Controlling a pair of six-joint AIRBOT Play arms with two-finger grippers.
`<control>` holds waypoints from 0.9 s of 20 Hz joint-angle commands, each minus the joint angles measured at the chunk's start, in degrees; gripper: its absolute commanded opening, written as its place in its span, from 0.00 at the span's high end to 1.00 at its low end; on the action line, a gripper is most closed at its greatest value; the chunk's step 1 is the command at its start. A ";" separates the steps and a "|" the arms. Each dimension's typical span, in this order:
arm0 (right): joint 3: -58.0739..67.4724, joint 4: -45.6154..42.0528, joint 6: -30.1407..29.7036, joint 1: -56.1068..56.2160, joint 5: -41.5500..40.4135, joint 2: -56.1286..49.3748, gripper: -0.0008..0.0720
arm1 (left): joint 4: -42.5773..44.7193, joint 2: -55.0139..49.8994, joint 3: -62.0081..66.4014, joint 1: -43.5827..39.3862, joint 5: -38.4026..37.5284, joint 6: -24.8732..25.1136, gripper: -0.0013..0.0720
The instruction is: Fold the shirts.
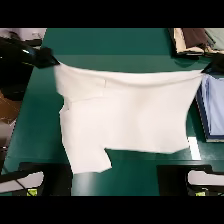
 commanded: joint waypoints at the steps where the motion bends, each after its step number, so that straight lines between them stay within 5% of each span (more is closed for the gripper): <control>1: 3.80 -1.92 0.63 2.43 -1.27 -12.31 0.97 | 0.42 -11.32 -1.29 -1.09 8.61 1.42 0.95; 5: 14.19 1.53 0.59 2.43 -3.61 -19.65 0.97 | 0.46 -14.14 -1.11 -1.09 16.81 1.73 0.94; 12: 1.01 -1.55 -2.69 2.10 -4.59 -10.45 0.97 | 12.13 -13.70 5.09 -1.09 -7.48 3.10 0.95; 18: -14.36 -2.78 -3.69 2.45 -6.67 -4.92 0.97 | 11.52 -11.34 -8.24 -1.09 -7.85 1.68 0.94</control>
